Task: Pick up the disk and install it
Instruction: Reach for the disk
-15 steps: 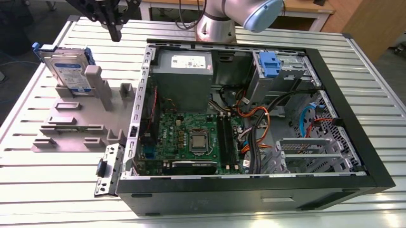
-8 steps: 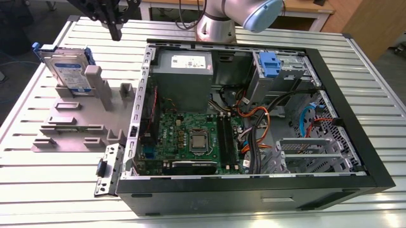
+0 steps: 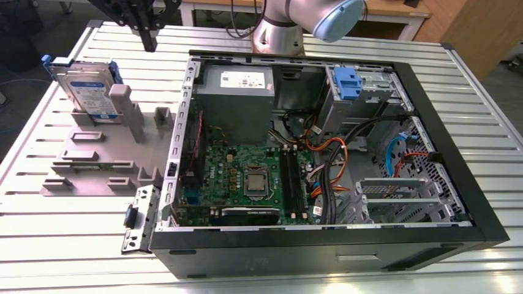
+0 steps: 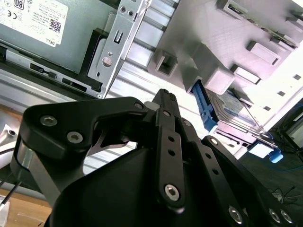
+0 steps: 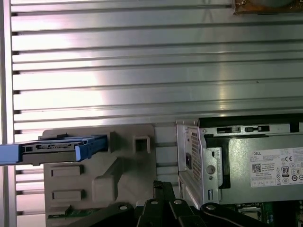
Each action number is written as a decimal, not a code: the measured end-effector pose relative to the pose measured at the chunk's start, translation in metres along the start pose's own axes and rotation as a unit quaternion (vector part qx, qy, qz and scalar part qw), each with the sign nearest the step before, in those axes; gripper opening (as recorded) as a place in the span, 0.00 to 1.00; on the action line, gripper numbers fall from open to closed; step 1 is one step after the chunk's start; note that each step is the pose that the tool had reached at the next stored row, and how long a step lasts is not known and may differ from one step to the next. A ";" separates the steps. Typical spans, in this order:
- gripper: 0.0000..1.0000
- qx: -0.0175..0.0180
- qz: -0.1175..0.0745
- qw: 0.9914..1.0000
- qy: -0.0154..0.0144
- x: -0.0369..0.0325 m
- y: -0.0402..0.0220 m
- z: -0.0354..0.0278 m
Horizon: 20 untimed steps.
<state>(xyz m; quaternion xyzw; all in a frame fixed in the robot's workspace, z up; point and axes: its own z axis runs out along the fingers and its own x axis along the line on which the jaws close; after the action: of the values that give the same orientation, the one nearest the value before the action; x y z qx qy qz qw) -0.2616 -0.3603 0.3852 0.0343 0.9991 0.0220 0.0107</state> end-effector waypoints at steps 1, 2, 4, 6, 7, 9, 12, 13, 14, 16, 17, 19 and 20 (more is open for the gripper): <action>0.11 0.000 0.000 1.000 0.000 0.0000 0.0003 0.0000; 0.11 0.000 0.000 1.000 0.000 0.0000 0.0005 0.0000; 0.11 0.000 0.000 1.000 0.000 0.0001 0.0011 0.0000; 0.11 0.000 0.000 1.000 0.000 0.0001 0.0016 0.0001; 0.11 0.000 0.000 1.000 0.000 0.0001 0.0018 0.0001; 0.11 0.000 0.000 1.000 0.000 0.0002 0.0023 0.0001; 0.11 0.000 0.000 1.000 0.000 0.0002 0.0030 0.0001; 0.11 0.000 0.000 1.000 0.000 0.0002 0.0032 0.0002; 0.11 0.000 0.000 1.000 0.000 0.0002 0.0035 0.0001; 0.11 0.000 0.000 1.000 0.000 0.0003 0.0040 0.0002; 0.11 0.000 0.000 1.000 0.000 0.0003 0.0043 0.0002; 0.11 0.000 0.000 1.000 0.000 0.0003 0.0048 0.0002; 0.11 0.000 0.000 1.000 0.000 0.0003 0.0050 0.0002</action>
<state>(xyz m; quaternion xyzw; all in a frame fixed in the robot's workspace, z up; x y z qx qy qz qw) -0.2616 -0.3552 0.3851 0.0343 0.9991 0.0220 0.0107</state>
